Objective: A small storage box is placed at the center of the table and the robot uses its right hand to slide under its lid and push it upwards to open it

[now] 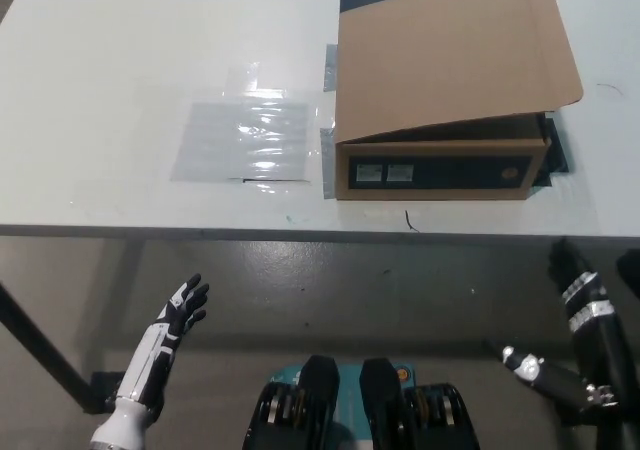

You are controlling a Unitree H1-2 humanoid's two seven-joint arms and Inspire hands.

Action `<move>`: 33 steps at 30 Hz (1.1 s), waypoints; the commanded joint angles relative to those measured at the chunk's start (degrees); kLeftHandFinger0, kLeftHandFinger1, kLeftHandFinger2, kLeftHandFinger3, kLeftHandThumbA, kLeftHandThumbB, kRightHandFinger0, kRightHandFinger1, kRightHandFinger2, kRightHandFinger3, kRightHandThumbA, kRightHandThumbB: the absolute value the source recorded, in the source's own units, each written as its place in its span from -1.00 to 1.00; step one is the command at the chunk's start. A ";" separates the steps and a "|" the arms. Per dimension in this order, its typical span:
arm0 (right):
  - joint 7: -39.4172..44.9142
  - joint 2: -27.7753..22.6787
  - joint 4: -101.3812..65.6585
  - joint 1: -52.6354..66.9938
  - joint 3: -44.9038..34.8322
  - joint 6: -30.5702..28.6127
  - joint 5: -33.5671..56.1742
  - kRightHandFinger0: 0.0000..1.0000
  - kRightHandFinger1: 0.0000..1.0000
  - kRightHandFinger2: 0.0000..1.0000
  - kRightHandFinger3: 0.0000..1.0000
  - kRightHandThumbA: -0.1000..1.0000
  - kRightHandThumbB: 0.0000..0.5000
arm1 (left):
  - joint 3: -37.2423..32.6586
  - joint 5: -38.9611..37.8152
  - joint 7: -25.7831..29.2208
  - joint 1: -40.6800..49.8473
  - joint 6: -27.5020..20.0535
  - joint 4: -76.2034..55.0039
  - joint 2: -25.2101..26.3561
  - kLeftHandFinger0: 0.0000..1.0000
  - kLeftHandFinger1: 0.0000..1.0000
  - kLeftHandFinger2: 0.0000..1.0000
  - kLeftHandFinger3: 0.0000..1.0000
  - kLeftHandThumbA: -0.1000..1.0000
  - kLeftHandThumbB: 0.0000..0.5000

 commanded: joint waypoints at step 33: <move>-0.24 -1.58 10.55 -29.91 -12.94 8.61 24.65 1.00 1.00 1.00 1.00 1.00 0.04 | -0.42 0.49 -1.09 -0.65 -3.26 -0.84 1.10 1.00 1.00 1.00 1.00 1.00 1.00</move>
